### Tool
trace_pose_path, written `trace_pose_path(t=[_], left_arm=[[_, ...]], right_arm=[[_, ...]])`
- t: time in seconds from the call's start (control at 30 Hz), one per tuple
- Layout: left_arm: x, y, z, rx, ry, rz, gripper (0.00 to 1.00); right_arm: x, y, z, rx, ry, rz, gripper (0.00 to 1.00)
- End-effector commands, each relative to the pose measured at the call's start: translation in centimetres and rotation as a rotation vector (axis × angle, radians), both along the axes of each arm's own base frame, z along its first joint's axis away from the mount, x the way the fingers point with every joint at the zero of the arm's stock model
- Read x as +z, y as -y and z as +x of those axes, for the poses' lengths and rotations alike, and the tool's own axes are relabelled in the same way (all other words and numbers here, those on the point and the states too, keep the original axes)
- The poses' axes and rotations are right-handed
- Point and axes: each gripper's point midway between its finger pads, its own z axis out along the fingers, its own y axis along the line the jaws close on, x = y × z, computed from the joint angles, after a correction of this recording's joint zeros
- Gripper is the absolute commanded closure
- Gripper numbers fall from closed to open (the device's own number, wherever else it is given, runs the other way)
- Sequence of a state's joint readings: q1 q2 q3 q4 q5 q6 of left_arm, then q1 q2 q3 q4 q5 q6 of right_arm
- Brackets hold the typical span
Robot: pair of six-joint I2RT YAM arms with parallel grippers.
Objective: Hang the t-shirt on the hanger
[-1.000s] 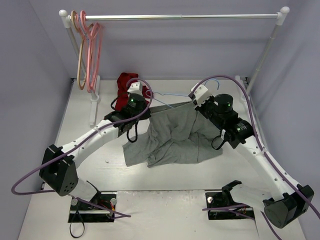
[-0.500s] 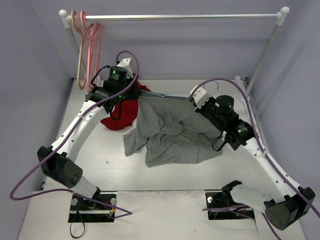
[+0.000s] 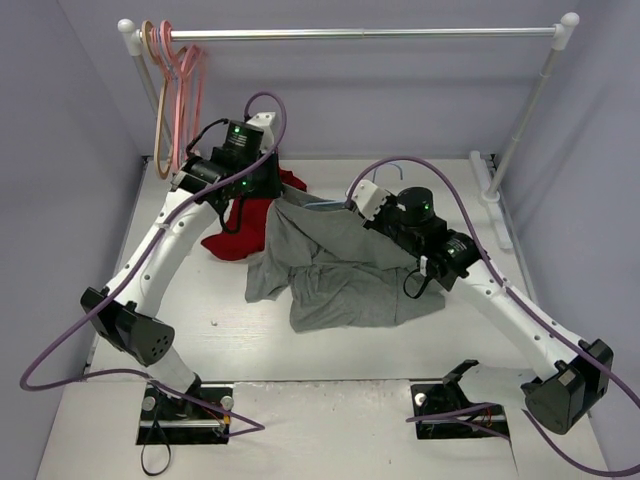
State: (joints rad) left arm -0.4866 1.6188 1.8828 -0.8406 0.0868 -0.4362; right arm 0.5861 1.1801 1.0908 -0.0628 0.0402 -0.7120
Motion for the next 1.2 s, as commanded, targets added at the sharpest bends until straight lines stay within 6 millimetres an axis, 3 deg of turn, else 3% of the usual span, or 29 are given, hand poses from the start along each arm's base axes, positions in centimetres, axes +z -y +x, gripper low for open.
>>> trace_pose_path(t=[0.0, 0.2, 0.3, 0.37, 0.5, 0.63, 0.7, 0.93, 1.17], left_arm=[[2.6, 1.0, -0.8, -0.02, 0.067, 0.026, 0.94], [2.7, 3.4, -1.8, -0.04, 0.081, 0.058, 0.94], [3.2, 3.5, -2.0, -0.029, 0.092, 0.053, 0.94], [3.3, 3.6, -2.3, -0.02, 0.095, 0.055, 0.94], [3.1, 3.8, -3.0, 0.009, 0.128, 0.055, 0.94], [2.8, 1.6, -3.1, 0.087, 0.166, 0.092, 0.94], [2.9, 1.2, -3.0, 0.106, 0.178, 0.099, 0.94], [3.2, 4.9, -2.3, 0.056, 0.177, 0.016, 0.97], [3.5, 6.8, -1.7, 0.046, 0.197, -0.047, 0.97]], right_arm=[[6.3, -1.2, 1.5, -0.009, 0.165, 0.121, 1.0], [9.1, -2.3, 1.5, 0.031, 0.224, 0.209, 1.0], [9.3, -2.9, 1.2, 0.063, 0.23, 0.236, 1.0], [9.1, -2.8, 1.2, 0.055, 0.228, 0.258, 1.0], [6.4, -1.8, 1.2, -0.011, 0.184, 0.254, 1.0], [4.6, -0.3, 0.6, -0.078, 0.165, 0.254, 1.0], [4.9, 0.0, 0.2, -0.087, 0.176, 0.288, 1.0], [5.0, -1.4, -1.0, -0.019, 0.193, 0.38, 1.0], [4.8, -3.0, -1.6, 0.055, 0.179, 0.45, 1.0]])
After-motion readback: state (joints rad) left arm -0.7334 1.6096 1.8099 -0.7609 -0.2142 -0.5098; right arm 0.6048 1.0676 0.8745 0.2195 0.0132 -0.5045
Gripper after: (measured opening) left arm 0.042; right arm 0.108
